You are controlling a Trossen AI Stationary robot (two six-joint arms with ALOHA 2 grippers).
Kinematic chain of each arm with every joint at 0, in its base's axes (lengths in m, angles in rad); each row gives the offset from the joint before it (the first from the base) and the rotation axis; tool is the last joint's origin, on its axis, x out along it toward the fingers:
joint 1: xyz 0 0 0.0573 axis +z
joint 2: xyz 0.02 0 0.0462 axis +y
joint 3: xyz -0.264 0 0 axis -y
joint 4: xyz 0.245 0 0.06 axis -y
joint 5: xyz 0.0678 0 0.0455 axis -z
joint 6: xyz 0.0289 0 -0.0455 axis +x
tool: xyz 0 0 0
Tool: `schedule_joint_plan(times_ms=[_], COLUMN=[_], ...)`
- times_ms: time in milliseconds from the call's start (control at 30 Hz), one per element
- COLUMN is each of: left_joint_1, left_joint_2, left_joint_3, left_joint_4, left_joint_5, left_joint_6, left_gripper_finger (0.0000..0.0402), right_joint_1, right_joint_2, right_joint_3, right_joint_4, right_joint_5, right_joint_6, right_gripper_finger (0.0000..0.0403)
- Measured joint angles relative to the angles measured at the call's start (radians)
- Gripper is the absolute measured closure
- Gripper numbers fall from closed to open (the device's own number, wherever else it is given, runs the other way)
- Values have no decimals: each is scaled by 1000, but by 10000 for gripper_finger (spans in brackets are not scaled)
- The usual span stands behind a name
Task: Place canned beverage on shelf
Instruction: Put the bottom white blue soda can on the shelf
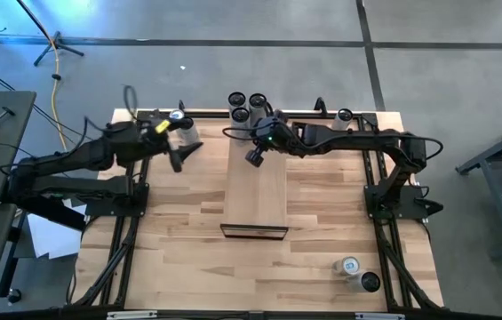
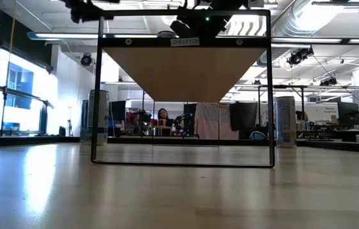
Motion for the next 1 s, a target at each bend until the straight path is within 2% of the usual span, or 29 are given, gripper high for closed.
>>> schedule_joint_plan(times_ms=[167,333,400,467,533,633,667,700,800,1000], left_joint_1=[34,93,126,162,197,259,282,306,364,411], left_joint_2=[120,235,265,279,286,290,294,302,334,427], left_joint_3=[0,0,0,0,0,0,0,0,0,0], left_joint_4=[-14,-5,-3,-5,0,11,35,60,105,129], left_joint_5=[-4,16,66,136,194,284,331,383,477,540], left_joint_6=[33,152,162,156,154,155,154,144,133,146], left_gripper_finger=[51,66,96,147,215,341,370,384,386,399], right_joint_1=[-10,-10,-10,-10,-10,-10,-10,-10,-10,-10], right_joint_2=[0,0,0,0,0,0,0,0,0,0], right_joint_3=[0,0,0,0,0,0,0,0,0,0], right_joint_4=[6,7,7,7,8,8,8,10,22,38], right_joint_5=[-9,-23,-23,-23,-23,-23,-23,-23,-23,-23], right_joint_6=[1,10,10,10,12,27,29,29,29,46], right_gripper_finger=[403,403,403,403,403,403,403,403,403,403])
